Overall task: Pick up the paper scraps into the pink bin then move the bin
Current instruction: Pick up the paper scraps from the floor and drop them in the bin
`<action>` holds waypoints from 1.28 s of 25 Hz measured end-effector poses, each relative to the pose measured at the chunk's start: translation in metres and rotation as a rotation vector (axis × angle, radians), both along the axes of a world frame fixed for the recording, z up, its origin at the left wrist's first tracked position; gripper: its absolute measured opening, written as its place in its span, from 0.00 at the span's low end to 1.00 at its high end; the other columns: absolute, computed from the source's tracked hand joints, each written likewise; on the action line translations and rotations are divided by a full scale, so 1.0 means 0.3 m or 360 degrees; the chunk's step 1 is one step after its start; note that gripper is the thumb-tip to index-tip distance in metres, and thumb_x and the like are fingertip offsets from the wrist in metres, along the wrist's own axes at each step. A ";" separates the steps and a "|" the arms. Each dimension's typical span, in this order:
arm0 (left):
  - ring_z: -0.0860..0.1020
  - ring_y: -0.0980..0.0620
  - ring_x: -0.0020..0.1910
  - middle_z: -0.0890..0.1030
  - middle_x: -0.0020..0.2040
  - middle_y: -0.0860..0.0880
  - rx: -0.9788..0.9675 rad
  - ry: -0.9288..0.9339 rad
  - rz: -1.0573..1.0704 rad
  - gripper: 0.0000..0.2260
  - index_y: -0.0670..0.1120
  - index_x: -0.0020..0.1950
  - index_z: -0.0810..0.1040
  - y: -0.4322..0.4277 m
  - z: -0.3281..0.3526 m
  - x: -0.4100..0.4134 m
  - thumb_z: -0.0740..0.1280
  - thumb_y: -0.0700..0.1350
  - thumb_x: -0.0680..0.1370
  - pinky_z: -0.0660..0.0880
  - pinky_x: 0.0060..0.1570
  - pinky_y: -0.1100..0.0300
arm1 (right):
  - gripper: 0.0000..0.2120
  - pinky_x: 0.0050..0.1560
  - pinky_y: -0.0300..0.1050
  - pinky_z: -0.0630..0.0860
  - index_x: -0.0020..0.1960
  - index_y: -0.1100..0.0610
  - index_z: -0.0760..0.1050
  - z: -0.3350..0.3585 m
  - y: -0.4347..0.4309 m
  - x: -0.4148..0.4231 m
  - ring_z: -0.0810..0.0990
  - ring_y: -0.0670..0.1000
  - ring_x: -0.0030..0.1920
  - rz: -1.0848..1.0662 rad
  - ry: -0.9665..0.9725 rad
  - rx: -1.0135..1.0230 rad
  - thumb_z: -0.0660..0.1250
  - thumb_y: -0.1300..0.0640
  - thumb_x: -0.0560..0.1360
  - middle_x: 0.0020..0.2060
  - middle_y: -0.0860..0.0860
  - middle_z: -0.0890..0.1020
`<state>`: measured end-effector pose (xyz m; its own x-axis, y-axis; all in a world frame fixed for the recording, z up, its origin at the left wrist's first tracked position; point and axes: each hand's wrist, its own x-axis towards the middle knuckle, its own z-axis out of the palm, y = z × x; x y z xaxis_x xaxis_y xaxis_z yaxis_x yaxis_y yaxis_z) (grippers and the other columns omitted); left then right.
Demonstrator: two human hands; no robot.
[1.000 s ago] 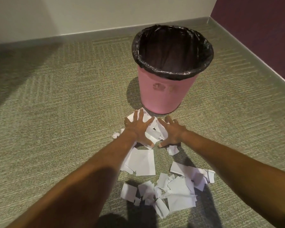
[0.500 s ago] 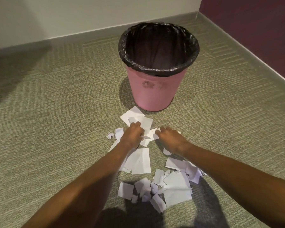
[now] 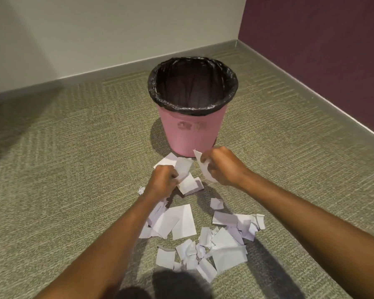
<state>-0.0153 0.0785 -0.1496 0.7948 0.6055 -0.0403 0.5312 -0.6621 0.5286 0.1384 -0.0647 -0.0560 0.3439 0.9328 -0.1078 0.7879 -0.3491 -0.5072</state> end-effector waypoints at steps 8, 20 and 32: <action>0.79 0.54 0.37 0.83 0.40 0.48 -0.0146 -0.0324 0.0062 0.07 0.40 0.45 0.85 0.070 0.550 0.014 0.77 0.40 0.69 0.76 0.37 0.62 | 0.13 0.51 0.34 0.73 0.55 0.59 0.83 0.466 0.082 0.013 0.80 0.46 0.51 -0.0302 -0.0081 0.0785 0.68 0.68 0.73 0.52 0.51 0.85; 0.82 0.49 0.44 0.85 0.46 0.44 0.0274 -0.0414 0.0234 0.10 0.39 0.47 0.85 0.298 0.808 0.347 0.78 0.39 0.68 0.77 0.43 0.60 | 0.10 0.50 0.43 0.77 0.55 0.60 0.82 0.396 0.335 0.239 0.81 0.54 0.54 -0.0921 0.0186 0.0690 0.70 0.58 0.75 0.55 0.55 0.83; 0.71 0.53 0.26 0.75 0.27 0.50 0.0203 -0.0792 0.0612 0.16 0.46 0.31 0.75 0.204 0.560 0.156 0.66 0.49 0.78 0.68 0.28 0.63 | 0.09 0.31 0.36 0.76 0.43 0.56 0.81 0.336 0.126 0.111 0.80 0.45 0.31 -0.0433 0.0454 0.0839 0.65 0.66 0.77 0.33 0.51 0.83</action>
<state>0.0314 0.1398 0.0184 0.4248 0.8269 0.3684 0.4549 -0.5468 0.7029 0.1717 -0.0271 0.0448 0.6005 0.7693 0.2180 0.5159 -0.1645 -0.8407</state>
